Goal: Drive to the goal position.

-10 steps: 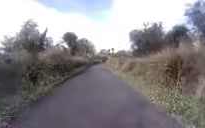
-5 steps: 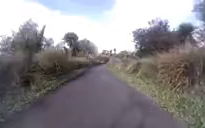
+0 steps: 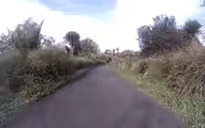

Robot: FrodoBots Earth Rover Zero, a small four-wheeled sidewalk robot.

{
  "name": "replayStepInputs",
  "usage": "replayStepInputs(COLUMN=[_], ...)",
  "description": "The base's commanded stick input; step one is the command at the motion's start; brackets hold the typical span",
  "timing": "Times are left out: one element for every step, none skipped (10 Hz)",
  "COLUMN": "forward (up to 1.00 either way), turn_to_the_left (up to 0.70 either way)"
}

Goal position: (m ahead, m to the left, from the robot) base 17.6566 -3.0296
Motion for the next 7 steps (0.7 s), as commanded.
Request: replayStepInputs(forward=[0.85, 0.85, 0.85, 0.85, 0.85, 0.85, 0.85], turn_to_the_left=[0.0, 0.0, 0.0, 0.0, 0.0, 0.0, 0.0])
